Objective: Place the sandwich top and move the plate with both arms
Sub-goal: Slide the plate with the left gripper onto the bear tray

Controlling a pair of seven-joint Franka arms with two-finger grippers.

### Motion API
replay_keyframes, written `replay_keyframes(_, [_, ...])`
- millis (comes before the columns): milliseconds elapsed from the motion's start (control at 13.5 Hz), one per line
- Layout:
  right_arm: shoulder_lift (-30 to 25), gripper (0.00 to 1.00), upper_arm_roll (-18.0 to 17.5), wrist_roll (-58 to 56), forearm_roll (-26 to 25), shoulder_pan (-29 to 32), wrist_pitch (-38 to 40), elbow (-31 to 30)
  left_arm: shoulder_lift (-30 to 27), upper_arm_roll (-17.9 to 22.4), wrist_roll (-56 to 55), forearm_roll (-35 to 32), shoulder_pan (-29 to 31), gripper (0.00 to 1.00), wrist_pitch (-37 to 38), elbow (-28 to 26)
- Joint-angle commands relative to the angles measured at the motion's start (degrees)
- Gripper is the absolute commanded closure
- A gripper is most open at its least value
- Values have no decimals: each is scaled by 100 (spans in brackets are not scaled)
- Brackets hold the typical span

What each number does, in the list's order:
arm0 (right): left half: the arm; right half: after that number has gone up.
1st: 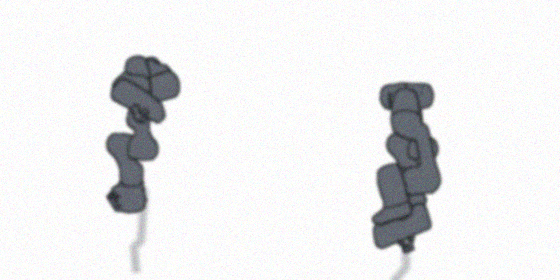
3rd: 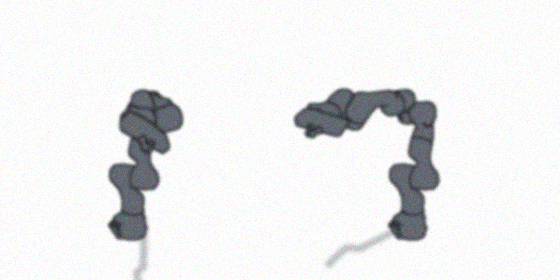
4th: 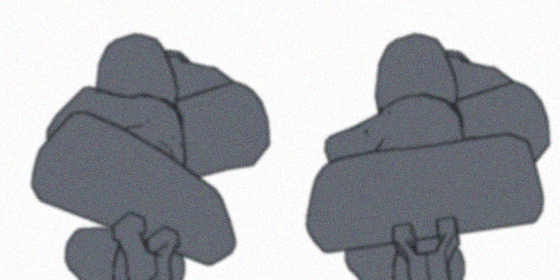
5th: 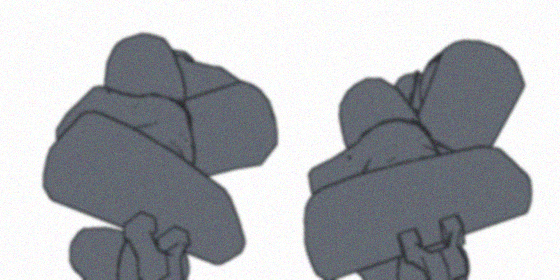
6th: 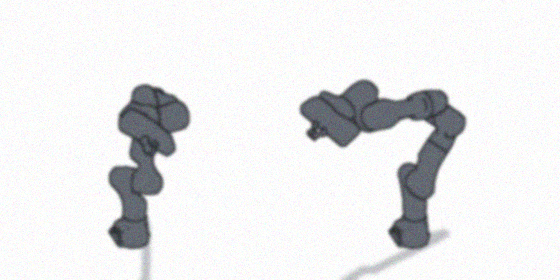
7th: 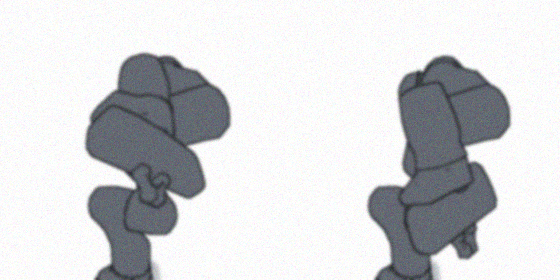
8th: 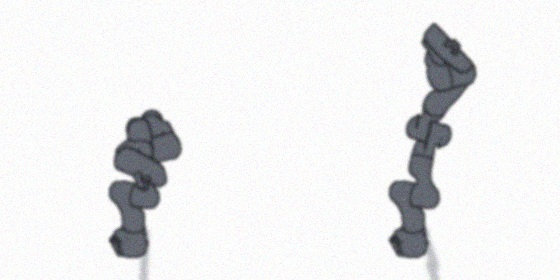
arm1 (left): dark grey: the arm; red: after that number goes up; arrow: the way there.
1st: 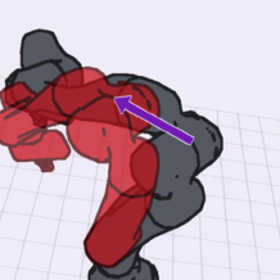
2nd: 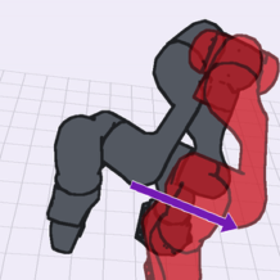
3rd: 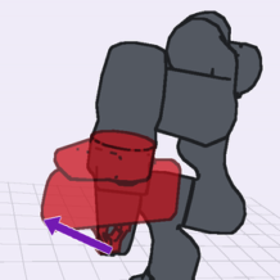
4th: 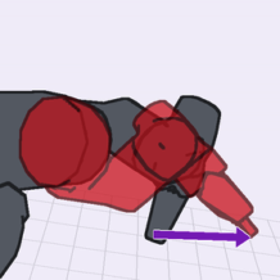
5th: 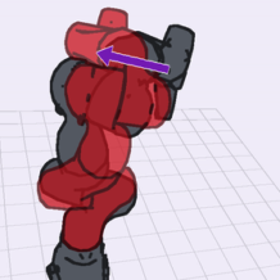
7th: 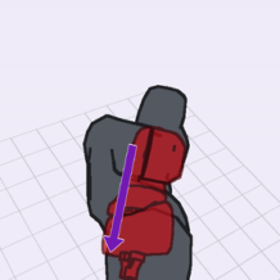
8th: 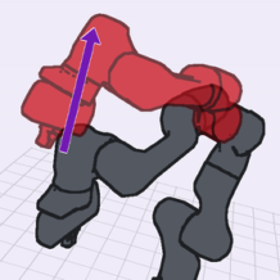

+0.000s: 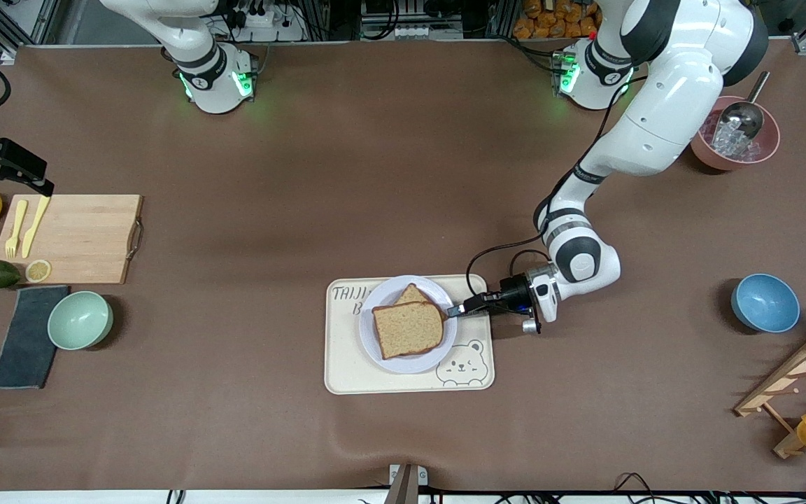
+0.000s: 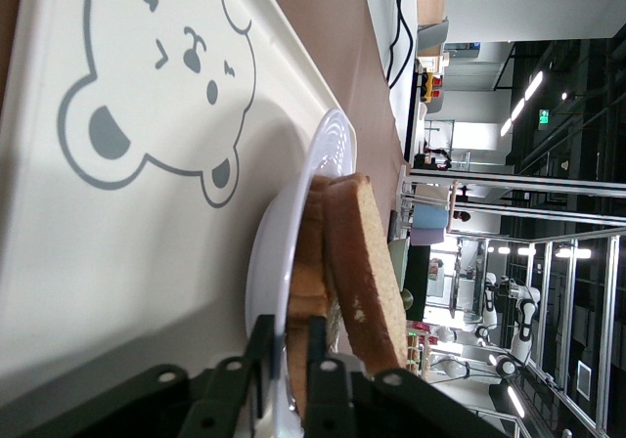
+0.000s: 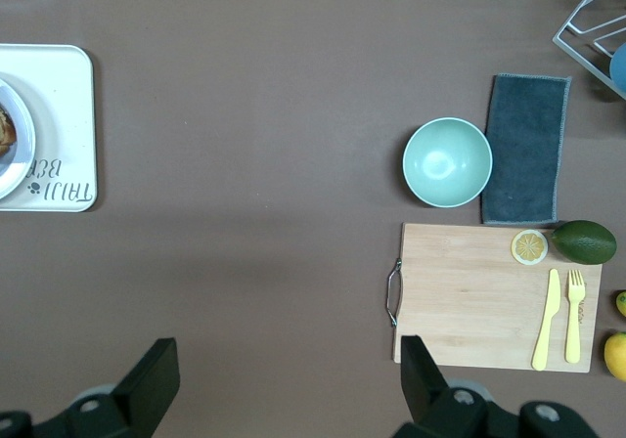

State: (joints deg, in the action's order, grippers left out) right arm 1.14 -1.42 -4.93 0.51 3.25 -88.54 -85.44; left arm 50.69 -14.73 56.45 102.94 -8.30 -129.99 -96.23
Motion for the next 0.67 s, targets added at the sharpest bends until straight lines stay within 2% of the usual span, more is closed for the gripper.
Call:
replay_keyframes(0, [0,0,-78,45,-33,114,12,-42,19,-39,16,-282,74,0,88,95])
replay_keyframes(149, [1,0,-78,45,-25,114,12,-42,11,-39,-37,-599,179,0,88,139])
replay_keyframes(372, [9,0,-69,45,-25,123,12,-25,-42,-39,-177,-644,188,0,88,157])
replay_keyframes(595, [9,0,-60,36,-33,132,-5,1,-234,13,-711,-1204,223,0,79,157])
